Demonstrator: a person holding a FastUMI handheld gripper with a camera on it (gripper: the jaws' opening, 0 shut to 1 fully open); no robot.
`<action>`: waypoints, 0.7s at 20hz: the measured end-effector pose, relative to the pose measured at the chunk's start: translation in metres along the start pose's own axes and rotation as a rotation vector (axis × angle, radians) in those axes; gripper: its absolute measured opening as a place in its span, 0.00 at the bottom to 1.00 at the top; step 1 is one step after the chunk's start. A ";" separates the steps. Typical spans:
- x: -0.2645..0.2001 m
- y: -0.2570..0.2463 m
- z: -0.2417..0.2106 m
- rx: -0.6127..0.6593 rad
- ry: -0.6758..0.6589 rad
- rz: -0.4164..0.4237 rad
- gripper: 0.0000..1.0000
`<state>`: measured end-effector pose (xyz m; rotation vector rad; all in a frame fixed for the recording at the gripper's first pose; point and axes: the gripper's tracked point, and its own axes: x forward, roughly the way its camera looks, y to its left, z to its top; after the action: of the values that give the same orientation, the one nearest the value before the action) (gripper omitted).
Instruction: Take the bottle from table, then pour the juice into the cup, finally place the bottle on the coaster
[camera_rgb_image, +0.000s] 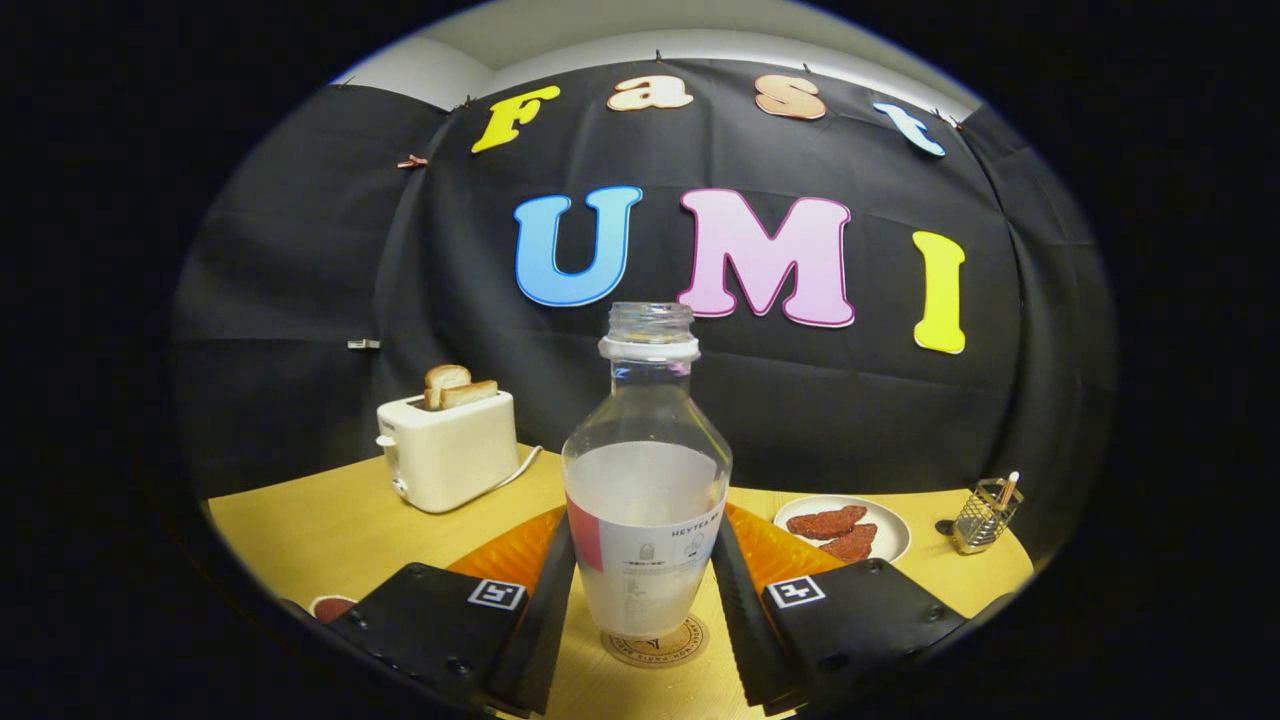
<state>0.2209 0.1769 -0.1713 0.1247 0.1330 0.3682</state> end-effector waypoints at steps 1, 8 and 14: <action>0.005 -0.002 -0.009 0.005 0.009 -0.004 0.72; 0.024 -0.014 -0.065 0.012 0.075 -0.034 0.72; 0.033 -0.014 -0.077 -0.024 0.071 -0.042 0.73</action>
<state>0.2448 0.1834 -0.2522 0.0850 0.2014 0.3320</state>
